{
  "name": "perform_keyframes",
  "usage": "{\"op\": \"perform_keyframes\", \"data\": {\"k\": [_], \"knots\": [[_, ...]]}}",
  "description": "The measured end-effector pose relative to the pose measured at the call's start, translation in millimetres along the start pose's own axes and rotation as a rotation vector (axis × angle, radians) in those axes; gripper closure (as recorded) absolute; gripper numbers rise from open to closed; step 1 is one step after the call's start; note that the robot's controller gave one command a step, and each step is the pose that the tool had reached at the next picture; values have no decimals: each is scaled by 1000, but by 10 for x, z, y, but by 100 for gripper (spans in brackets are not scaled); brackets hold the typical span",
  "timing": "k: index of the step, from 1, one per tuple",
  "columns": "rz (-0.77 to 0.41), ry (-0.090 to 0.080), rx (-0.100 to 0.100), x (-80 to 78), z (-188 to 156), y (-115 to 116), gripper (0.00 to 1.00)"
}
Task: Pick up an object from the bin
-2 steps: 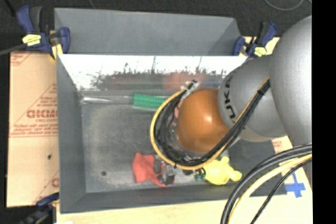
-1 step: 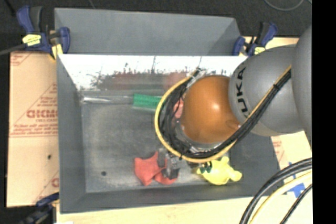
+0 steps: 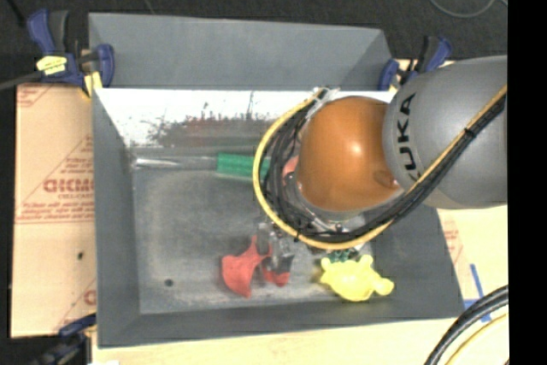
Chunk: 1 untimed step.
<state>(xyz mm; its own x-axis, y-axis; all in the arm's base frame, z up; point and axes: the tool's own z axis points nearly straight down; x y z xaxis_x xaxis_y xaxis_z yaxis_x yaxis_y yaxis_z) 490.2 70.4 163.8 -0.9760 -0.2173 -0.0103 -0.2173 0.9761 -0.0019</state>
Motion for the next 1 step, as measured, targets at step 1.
{"op": "perform_keyframes", "data": {"k": [1], "knots": [[-2, -1, 0, -5, -8, 2, 100]]}}
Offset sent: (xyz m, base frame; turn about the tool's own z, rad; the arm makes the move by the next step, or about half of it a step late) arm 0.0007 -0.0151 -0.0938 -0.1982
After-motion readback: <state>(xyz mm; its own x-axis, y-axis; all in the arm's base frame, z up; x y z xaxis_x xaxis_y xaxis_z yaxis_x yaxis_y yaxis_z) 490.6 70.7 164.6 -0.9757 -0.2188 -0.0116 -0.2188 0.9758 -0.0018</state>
